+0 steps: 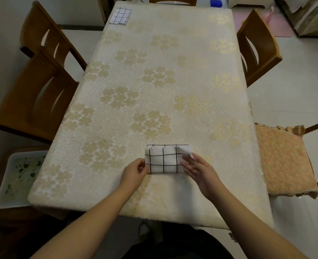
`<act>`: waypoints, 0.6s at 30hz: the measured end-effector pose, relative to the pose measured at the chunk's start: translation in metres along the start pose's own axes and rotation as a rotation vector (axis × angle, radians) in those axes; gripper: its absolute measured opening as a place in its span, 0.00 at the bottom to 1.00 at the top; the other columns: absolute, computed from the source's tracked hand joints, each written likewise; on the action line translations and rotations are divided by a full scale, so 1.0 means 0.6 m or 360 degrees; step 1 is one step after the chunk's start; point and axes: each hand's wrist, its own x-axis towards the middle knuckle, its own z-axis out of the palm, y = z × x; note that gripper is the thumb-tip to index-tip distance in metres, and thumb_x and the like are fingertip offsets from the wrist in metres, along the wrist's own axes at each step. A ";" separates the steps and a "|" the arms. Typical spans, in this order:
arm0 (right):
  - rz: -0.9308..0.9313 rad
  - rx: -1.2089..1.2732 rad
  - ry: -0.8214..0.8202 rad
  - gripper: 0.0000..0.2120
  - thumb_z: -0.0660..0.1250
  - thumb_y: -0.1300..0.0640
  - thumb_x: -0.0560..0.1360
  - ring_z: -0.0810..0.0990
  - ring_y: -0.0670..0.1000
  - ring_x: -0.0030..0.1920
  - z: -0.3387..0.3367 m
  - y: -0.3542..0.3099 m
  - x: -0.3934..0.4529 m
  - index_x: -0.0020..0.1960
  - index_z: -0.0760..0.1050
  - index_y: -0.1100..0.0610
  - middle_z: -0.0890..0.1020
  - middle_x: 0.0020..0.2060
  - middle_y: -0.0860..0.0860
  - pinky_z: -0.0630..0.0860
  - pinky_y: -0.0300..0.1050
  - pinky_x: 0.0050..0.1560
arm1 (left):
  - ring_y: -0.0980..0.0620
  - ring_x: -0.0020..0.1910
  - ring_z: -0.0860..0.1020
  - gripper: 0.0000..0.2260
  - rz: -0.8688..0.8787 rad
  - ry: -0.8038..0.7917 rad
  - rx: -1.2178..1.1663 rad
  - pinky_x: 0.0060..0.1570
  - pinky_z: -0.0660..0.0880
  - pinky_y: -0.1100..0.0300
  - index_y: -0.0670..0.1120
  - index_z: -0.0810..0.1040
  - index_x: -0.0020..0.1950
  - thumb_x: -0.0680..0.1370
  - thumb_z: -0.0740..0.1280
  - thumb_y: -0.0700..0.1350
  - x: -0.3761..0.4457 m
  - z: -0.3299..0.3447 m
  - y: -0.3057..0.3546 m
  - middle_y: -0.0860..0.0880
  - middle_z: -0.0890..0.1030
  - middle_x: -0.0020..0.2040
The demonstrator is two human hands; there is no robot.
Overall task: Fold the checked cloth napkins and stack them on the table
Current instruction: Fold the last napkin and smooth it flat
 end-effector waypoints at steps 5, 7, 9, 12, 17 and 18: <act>-0.0104 -0.0426 0.0189 0.15 0.61 0.60 0.81 0.83 0.50 0.55 -0.005 0.005 0.044 0.68 0.72 0.56 0.84 0.55 0.51 0.77 0.46 0.58 | 0.57 0.39 0.78 0.05 -0.0253 0.0122 -0.0088 0.38 0.74 0.66 0.51 0.78 0.53 0.78 0.69 0.45 0.022 0.008 0.005 0.54 0.80 0.41; -0.0221 -0.0645 0.0252 0.17 0.61 0.58 0.81 0.81 0.46 0.56 -0.009 0.012 0.049 0.70 0.71 0.51 0.83 0.56 0.47 0.76 0.44 0.59 | 0.56 0.38 0.77 0.04 -0.0292 0.0129 -0.0023 0.37 0.73 0.65 0.49 0.78 0.52 0.77 0.69 0.44 0.025 0.012 0.004 0.53 0.79 0.39; -0.0378 -0.0813 0.0281 0.18 0.60 0.57 0.82 0.78 0.42 0.59 -0.013 0.017 0.046 0.71 0.68 0.48 0.80 0.59 0.43 0.73 0.33 0.54 | 0.57 0.37 0.77 0.04 -0.0301 0.0126 0.0041 0.36 0.72 0.66 0.48 0.79 0.51 0.77 0.69 0.43 0.025 0.016 0.003 0.53 0.78 0.38; -0.0696 -0.1175 0.0363 0.19 0.60 0.54 0.82 0.72 0.42 0.63 -0.020 0.026 0.043 0.72 0.67 0.47 0.75 0.63 0.42 0.67 0.34 0.59 | 0.57 0.37 0.76 0.04 -0.0310 0.0140 0.0074 0.37 0.72 0.66 0.48 0.79 0.51 0.77 0.68 0.43 0.025 0.019 0.005 0.53 0.78 0.39; -0.1373 -0.2529 0.0099 0.26 0.56 0.50 0.78 0.63 0.53 0.74 -0.035 0.078 0.064 0.74 0.65 0.56 0.71 0.72 0.53 0.58 0.54 0.73 | 0.55 0.38 0.77 0.03 -0.0309 0.0208 0.0093 0.37 0.73 0.63 0.48 0.77 0.50 0.78 0.69 0.45 0.026 0.028 0.010 0.52 0.79 0.39; -0.1413 -0.2701 -0.0048 0.27 0.56 0.49 0.78 0.61 0.53 0.76 -0.029 0.090 0.064 0.76 0.64 0.56 0.68 0.74 0.53 0.55 0.55 0.74 | 0.55 0.38 0.77 0.03 -0.0314 0.0226 0.0110 0.36 0.72 0.63 0.48 0.77 0.49 0.78 0.69 0.46 0.027 0.030 0.011 0.52 0.79 0.39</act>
